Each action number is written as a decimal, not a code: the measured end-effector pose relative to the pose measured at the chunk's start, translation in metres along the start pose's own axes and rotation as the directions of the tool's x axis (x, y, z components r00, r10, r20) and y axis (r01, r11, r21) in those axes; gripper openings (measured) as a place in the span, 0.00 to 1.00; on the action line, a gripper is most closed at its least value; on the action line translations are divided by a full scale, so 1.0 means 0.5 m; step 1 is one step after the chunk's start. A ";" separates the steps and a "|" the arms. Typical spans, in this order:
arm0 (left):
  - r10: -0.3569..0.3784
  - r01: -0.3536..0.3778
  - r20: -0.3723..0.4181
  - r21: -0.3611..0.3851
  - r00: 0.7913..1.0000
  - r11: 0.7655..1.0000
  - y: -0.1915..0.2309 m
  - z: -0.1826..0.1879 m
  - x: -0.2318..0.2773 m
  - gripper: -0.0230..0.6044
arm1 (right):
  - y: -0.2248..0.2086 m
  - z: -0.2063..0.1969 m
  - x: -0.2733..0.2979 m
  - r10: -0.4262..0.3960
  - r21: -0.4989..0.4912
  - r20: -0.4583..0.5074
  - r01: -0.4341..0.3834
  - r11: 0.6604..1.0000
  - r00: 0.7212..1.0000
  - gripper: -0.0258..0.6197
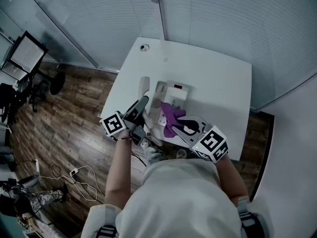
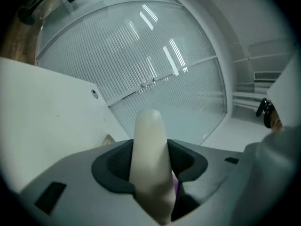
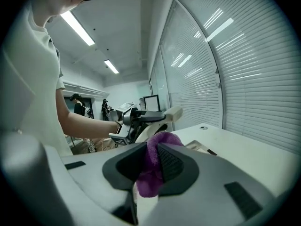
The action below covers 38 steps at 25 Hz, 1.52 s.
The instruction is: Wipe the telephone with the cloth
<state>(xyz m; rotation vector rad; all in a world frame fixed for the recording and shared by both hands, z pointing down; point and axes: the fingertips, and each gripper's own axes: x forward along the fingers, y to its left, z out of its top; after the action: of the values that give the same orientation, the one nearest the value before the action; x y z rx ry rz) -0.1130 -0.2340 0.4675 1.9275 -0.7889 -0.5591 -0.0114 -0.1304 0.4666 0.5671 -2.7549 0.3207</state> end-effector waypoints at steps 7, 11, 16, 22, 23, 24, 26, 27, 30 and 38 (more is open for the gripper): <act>0.275 -0.210 -0.164 0.329 0.947 0.921 0.058 -0.044 0.010 0.40 | -0.026 -0.006 -0.012 -0.050 0.025 0.010 0.049 0.998 0.999 0.17; 0.370 -0.250 -0.211 0.440 0.905 0.863 0.072 -0.065 0.020 0.40 | -0.028 -0.002 -0.015 -0.052 0.041 0.019 0.051 0.998 0.998 0.17; 0.461 -0.283 -0.223 0.544 0.859 0.790 0.093 -0.081 0.034 0.40 | -0.038 -0.003 -0.022 -0.062 0.051 0.019 0.061 0.997 0.998 0.17; 0.545 -0.319 -0.204 0.626 0.813 0.711 0.121 -0.085 0.046 0.40 | -0.049 -0.001 -0.032 -0.080 0.058 0.020 0.078 0.995 0.997 0.17; 0.555 -0.325 -0.204 0.631 0.806 0.704 0.126 -0.086 0.049 0.40 | -0.052 -0.001 -0.033 -0.081 0.058 0.019 0.080 0.995 0.997 0.17; 0.565 -0.330 -0.203 0.638 0.799 0.696 0.131 -0.086 0.051 0.40 | -0.054 0.000 -0.034 -0.082 0.059 0.019 0.081 0.995 0.996 0.17; 0.589 -0.340 -0.199 0.656 0.783 0.674 0.143 -0.088 0.055 0.40 | -0.058 0.000 -0.036 -0.085 0.059 0.020 0.083 0.995 0.996 0.17; 0.602 -0.346 -0.196 0.665 0.774 0.662 0.149 -0.089 0.056 0.40 | -0.060 0.000 -0.037 -0.086 0.059 0.021 0.085 0.995 0.996 0.17; 0.638 -0.374 -0.184 0.677 0.748 0.634 0.169 -0.091 0.056 0.40 | -0.065 -0.002 -0.039 -0.091 0.059 0.020 0.089 0.994 0.996 0.17; 0.675 -0.415 -0.179 0.669 0.715 0.616 0.202 -0.096 0.053 0.40 | -0.073 -0.002 -0.043 -0.105 0.063 0.019 0.104 0.993 0.994 0.17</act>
<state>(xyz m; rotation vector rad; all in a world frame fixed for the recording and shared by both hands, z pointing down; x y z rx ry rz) -0.0923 -0.2594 0.5776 2.0627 -1.3129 0.5651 0.0229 -0.1554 0.4656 0.7323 -2.7322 0.3786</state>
